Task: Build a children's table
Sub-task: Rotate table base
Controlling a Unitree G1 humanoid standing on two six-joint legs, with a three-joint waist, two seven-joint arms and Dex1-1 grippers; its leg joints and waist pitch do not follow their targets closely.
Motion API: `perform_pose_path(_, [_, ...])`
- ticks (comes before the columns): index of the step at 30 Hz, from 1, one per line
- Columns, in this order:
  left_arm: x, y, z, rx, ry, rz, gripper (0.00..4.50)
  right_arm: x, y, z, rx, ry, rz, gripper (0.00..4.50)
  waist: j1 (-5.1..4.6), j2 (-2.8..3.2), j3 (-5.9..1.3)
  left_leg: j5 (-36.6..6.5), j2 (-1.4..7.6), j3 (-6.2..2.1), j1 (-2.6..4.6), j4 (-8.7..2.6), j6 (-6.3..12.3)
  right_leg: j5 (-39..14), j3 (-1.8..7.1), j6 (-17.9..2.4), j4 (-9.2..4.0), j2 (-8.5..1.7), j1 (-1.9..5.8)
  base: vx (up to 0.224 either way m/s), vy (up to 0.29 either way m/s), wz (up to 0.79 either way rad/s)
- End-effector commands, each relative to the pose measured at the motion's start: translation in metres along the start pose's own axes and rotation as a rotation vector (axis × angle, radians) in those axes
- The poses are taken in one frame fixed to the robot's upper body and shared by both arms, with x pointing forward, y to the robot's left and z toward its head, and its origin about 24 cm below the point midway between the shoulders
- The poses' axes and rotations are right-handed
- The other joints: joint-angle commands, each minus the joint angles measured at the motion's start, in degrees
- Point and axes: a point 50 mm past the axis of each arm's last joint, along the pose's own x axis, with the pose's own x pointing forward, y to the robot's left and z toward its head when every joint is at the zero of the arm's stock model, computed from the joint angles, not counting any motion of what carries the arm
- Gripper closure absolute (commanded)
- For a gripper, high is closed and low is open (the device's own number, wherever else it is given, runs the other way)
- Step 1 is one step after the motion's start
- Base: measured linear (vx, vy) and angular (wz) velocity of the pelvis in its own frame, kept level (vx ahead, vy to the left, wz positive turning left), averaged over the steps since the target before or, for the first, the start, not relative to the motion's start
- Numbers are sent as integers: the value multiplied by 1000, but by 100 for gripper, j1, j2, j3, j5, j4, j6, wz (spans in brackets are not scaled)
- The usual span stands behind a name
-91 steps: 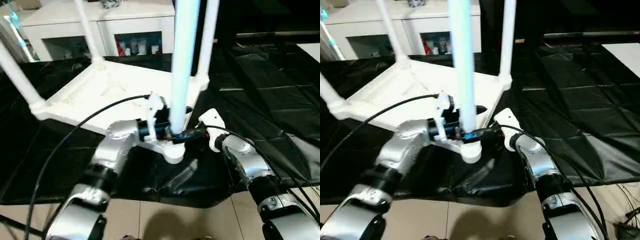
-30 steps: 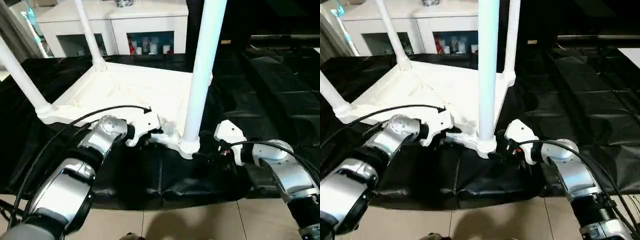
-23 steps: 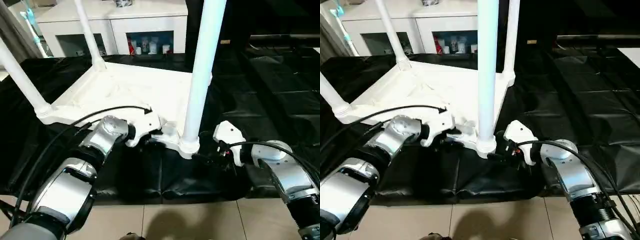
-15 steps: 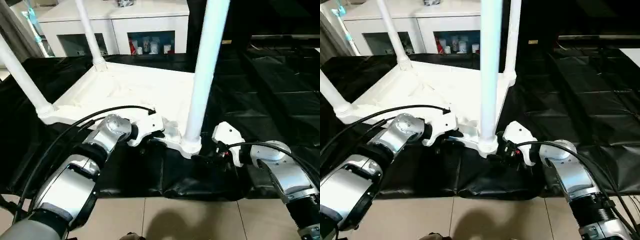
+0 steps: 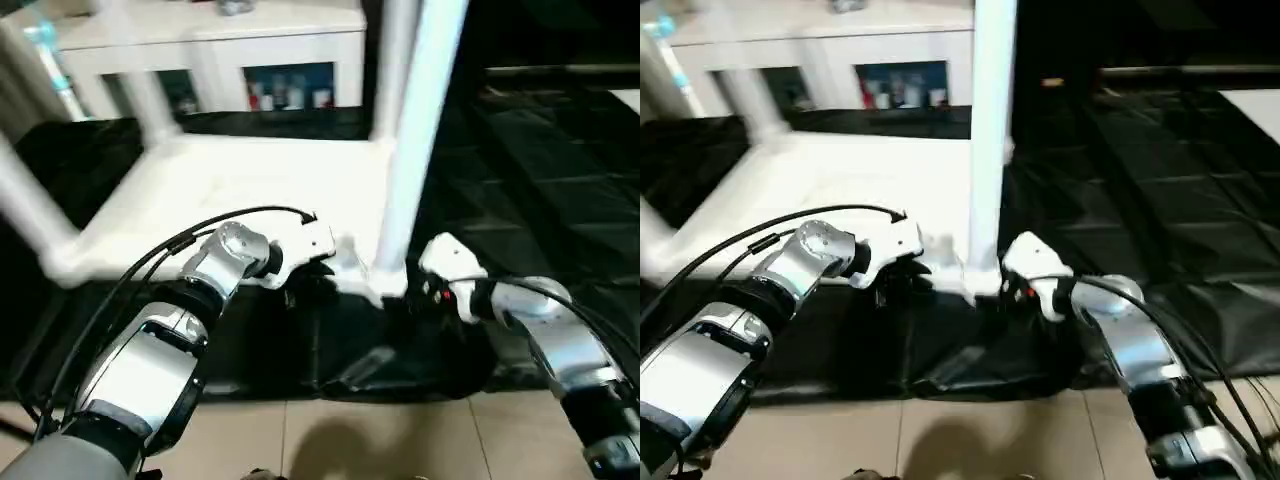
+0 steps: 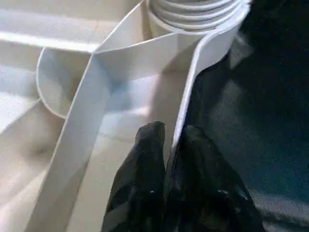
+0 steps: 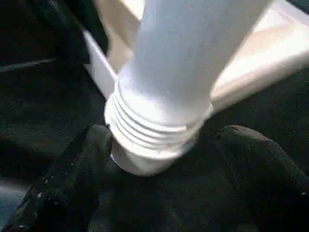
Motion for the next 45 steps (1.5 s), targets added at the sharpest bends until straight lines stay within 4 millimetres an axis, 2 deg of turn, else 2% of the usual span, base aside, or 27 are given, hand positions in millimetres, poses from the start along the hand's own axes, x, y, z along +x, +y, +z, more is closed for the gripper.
perform_pose_path(1, [-4,-4,-28,-104,72,15,411,-6,-16,7,-2,-19,-96,54,69,-112,-448,-1139,162,-144,86,-366,553,-997,153,-1483,-388,-306,375,0,0,0])
perform_pose_path(3, [-5,-8,-36,-147,74,33,421,-5,-16,6,1,-20,-102,54,39,-144,-442,-1124,163,-134,93,-370,609,-1029,151,-1510,-389,-295,369,0,0,0])
perform_pose_path(5, [-4,-11,-38,-144,58,31,431,-3,-15,5,-3,-18,-105,54,24,-124,-428,-1222,161,-124,110,-368,619,-1297,151,-1479,-434,-296,346,0,0,0])
perform_pose_path(8, [-3,-15,-38,-143,38,30,438,-1,-16,5,-4,-16,-115,54,12,-135,-418,-1286,166,-132,99,-385,564,-1479,150,-1414,-437,-299,354,0,0,0])
perform_pose_path(9, [-2,-18,-36,-140,8,17,448,1,-16,5,2,-17,-121,54,5,-160,-422,-1294,165,-127,104,-384,556,-1521,152,-1380,-446,-291,346,0,0,0])
perform_pose_path(10, [-1,-22,-34,-123,-19,2,448,2,-15,6,8,-20,-123,54,5,-137,-420,-1296,183,-139,107,-395,546,-1531,158,-1384,-436,-307,350,0,0,0])
perform_pose_path(11, [-1,-23,-34,-116,-28,-4,449,3,-15,6,11,-21,-123,54,-8,-139,-416,-1297,172,-133,95,-392,550,-1550,155,-1366,-440,-295,347,0,0,0])
perform_pose_path(12, [-1,-25,-33,-115,-38,-3,449,4,-14,7,17,-26,-119,54,4,-126,-427,-1332,177,-130,124,-390,535,-1593,160,-1344,-448,-297,331,0,0,0])
perform_pose_path(14, [-2,-26,-33,-135,-42,22,449,6,-11,7,23,-34,-108,54,-18,-139,-420,-1315,180,-127,107,-399,530,-1518,162,-1345,-428,-283,335,0,0,0])
perform_pose_path(16, [-3,-26,-31,-151,-66,41,449,7,-10,6,22,-33,-105,54,-13,-138,-422,-1303,183,-122,128,-396,528,-1527,169,-1348,-428,-288,322,0,0,0])
perform_pose_path(19, [-4,-26,-29,-147,-83,51,449,7,-8,6,21,-33,-102,54,-12,-137,-408,-1380,172,-120,130,-402,495,-1737,170,-1275,-460,-285,312,0,0,0])
perform_pose_path(20, [-5,-27,-27,-138,-99,53,449,8,-8,6,19,-36,-99,54,-14,-163,-409,-1387,174,-123,125,-405,483,-1789,171,-1238,-464,-288,316,0,0,0])
perform_pose_path(22, [-5,-30,-22,-90,-160,28,449,9,-7,6,21,-40,-97,54,-22,-155,-408,-1394,166,-124,122,-406,480,-1868,170,-1170,-480,-281,307,0,0,0])
perform_pose_path(25, [-6,-32,-20,-33,-191,29,449,9,-7,7,25,-49,-92,54,-26,-159,-422,-1332,170,-131,104,-406,486,-1735,170,-1152,-456,-284,316,0,0,0])
perform_pose_path(27, [-6,-33,-19,-28,-196,23,449,9,-7,7,27,-50,-91,54,-24,-152,-431,-1213,174,-123,110,-399,528,-1473,174,-1229,-427,-279,317,0,0,0])
perform_pose_path(28, [-6,-34,-18,-47,-212,14,403,10,-7,7,30,-51,-90,54,-24,-149,-432,-1194,173,-120,111,-396,541,-1433,174,-1250,-423,-281,317,0,0,0])
perform_pose_path(29, [-5,-36,-15,-111,-243,-12,403,10,-6,6,34,-51,-91,54,-23,-145,-433,-1154,178,-121,107,-397,558,-1363,174,-1287,-412,-284,324,0,0,0])
perform_pose_path(30, [-5,-36,-15,-112,-244,-12,385,10,-6,6,35,-51,-91,54,-23,-150,-436,-1101,176,-113,106,-387,570,-1281,175,-1351,-399,-291,329,0,0,0])
perform_pose_path(31, [-5,-37,-14,-124,-252,-15,385,10,-6,6,36,-52,-91,54,-23,-147,-436,-1091,175,-109,110,-386,587,-1284,175,-1362,-408,-286,322,0,0,0])
perform_pose_path(33, [-4,-35,-13,-113,-248,16,352,10,-5,6,37,-54,-89,54,-11,-141,-433,-1119,172,-104,120,-382,595,-1335,172,-1359,-413,-272,311,0,0,0])
perform_pose_path(40, [0,-29,-10,-59,-231,90,352,13,-2,7,39,-60,-78,54,-13,-140,-422,-1310,165,-113,124,-394,492,-1632,171,-1200,-459,-276,314,0,0,0])
perform_pose_path(42, [1,-29,-10,-51,-223,101,352,13,-1,7,41,-63,-75,54,-11,-137,-423,-1284,167,-114,124,-395,495,-1615,172,-1203,-458,-275,311,0,0,0])
perform_pose_path(43, [2,-28,-10,-47,-216,104,352,13,0,8,42,-67,-71,54,-15,-115,-426,-1262,169,-118,117,-397,495,-1546,169,-1211,-447,-268,314,0,0,0])
perform_pose_path(45, [3,-28,-10,-44,-209,108,352,13,0,8,43,-69,-66,54,-14,-119,-433,-1250,167,-124,114,-393,501,-1471,165,-1234,-441,-274,325,0,0,0])
